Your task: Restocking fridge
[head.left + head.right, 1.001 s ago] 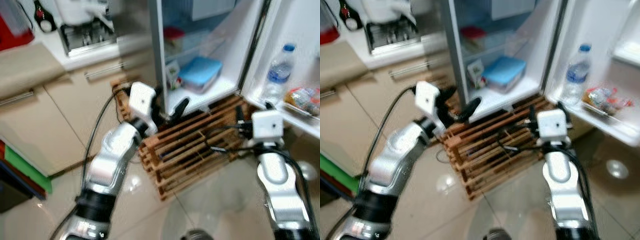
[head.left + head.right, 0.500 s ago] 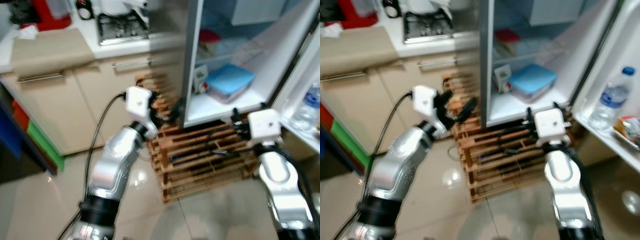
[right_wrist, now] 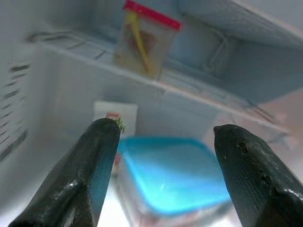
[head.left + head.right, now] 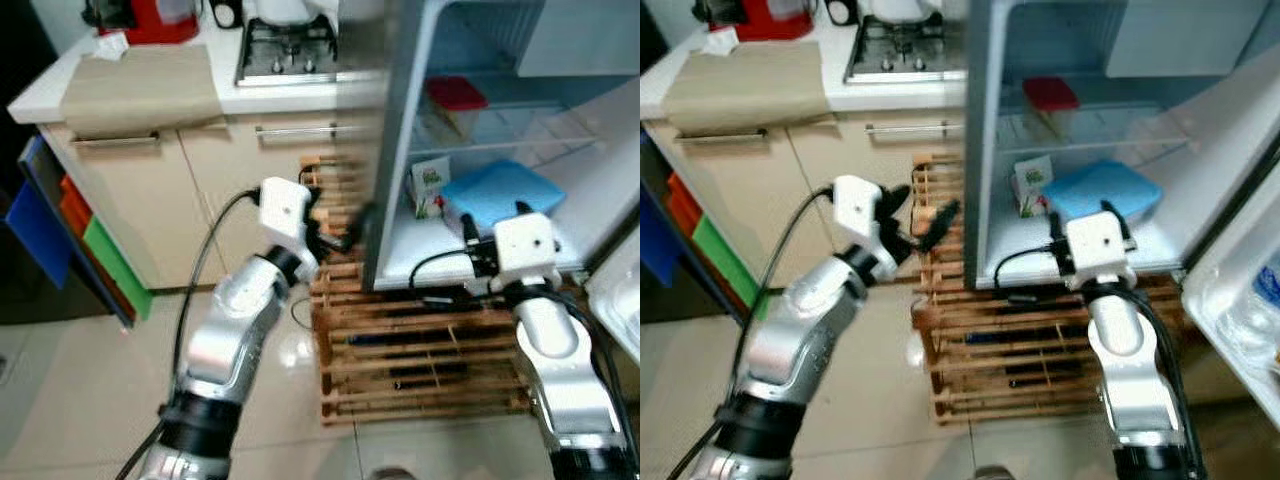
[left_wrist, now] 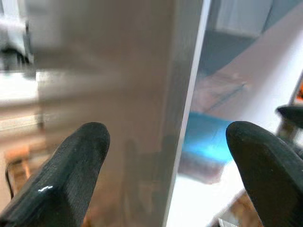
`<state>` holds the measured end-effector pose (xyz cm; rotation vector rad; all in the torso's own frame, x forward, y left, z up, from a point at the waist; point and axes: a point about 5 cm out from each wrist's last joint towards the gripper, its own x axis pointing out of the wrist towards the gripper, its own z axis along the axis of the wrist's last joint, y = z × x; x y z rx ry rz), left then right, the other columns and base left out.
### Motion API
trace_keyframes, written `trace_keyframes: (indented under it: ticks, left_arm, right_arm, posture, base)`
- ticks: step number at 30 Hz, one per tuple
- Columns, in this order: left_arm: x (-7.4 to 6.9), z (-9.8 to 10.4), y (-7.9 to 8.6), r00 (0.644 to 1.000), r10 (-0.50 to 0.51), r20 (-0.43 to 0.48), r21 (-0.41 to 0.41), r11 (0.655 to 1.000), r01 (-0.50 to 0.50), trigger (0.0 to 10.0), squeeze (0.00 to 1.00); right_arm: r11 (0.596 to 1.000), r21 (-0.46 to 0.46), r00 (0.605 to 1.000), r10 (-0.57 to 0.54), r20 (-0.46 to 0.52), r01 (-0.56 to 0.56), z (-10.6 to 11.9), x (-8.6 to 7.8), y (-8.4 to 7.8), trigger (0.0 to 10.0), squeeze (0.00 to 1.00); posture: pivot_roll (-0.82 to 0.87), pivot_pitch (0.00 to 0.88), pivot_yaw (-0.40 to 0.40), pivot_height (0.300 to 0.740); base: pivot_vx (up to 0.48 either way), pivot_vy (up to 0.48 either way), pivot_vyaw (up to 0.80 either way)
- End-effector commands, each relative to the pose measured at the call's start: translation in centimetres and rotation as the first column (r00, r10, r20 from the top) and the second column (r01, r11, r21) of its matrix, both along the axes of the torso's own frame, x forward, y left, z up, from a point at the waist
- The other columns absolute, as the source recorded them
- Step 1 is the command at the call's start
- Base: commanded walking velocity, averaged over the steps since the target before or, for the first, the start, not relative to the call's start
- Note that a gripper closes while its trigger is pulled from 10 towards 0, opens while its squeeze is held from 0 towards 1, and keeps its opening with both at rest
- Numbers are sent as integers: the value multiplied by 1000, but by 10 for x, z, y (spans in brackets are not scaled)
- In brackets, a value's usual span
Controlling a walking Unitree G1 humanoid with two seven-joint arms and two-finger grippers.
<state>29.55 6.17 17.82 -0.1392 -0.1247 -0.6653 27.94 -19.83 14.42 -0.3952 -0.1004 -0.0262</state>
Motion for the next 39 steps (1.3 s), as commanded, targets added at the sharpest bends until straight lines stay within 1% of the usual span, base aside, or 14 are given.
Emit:
trace_keyframes:
  ticks: [1,5,8,11,13,14,15,16,17,20,27,31,38,39]
  left_arm:
    - [-4,10,6,999,-15,50,7,1000,15,10000,0]
    - [-10,21,8,994,-51,100,47,998,47,10000,0]
    - [-12,22,9,994,-57,94,76,996,50,10000,0]
    - [-12,18,13,997,-21,70,117,993,12,10000,0]
    - [-14,17,13,998,-18,59,112,994,11,10000,0]
    - [-14,12,13,1000,27,7,72,997,-27,10000,0]
    - [-14,12,13,1000,27,7,72,997,-27,10000,0]
    - [-16,8,15,997,64,-39,32,998,-63,10000,0]
    - [-17,6,16,995,82,-58,13,997,-81,10000,0]
    - [-23,0,15,993,84,-88,22,996,-82,10000,0]
    - [-35,4,3,997,29,-68,67,997,-24,10000,0]
    - [-41,11,-1,999,8,-47,34,999,-6,10000,0]
    - [-48,14,1,999,18,-50,38,999,-16,10000,0]
    - [-49,14,1,999,17,-51,39,999,-16,10000,0]
  right_arm:
    - [1000,24,1000,14,-8,-14,-2,-1,5,10000,0]
    - [999,30,999,21,-24,-21,-6,-6,6,10000,0]
    - [999,37,999,17,-44,-15,-10,-8,5,10000,0]
    - [999,53,997,6,-79,-2,-16,-12,3,10000,0]
    - [998,58,996,3,-85,2,-17,-13,2,10000,0]
    - [994,98,991,-35,-128,48,-24,-11,-4,10000,0]
    - [994,98,991,-35,-128,48,-24,-11,-4,10000,0]
    - [987,131,983,-72,-170,95,-31,-12,-12,10000,0]
    - [985,136,979,-83,-186,109,-34,-11,-15,10000,0]
    - [986,110,972,-102,-214,127,-37,-6,-24,10000,0]
    - [992,84,977,-73,-202,91,-29,0,-22,10000,0]
    - [996,69,978,-49,-201,64,-27,1,-19,10000,0]
    - [997,65,974,-31,-224,47,-31,-5,-19,10000,0]
    - [995,89,970,-29,-242,52,-35,-6,-18,10000,0]
  posture:
    - [-205,40,29,740]
    - [-197,64,24,740]
    - [-191,77,19,740]
    - [-185,100,13,740]
    - [-184,108,11,740]
    - [-181,129,9,740]
    - [-181,129,9,740]
    - [-174,156,5,740]
    - [-173,163,5,740]
    - [-162,193,-3,740]
    - [-157,241,-16,740]
    - [-161,262,-21,740]
    - [-160,282,-33,740]
    - [-158,285,-35,740]
  base:
    - [0,0,0]
    - [0,0,0]
    - [0,0,0]
    - [0,0,0]
    - [0,0,0]
    - [0,0,0]
    - [0,0,0]
    - [0,0,0]
    - [0,0,0]
    - [0,-453,0]
    - [0,-450,0]
    - [0,-440,0]
    - [0,0,0]
    - [0,0,0]
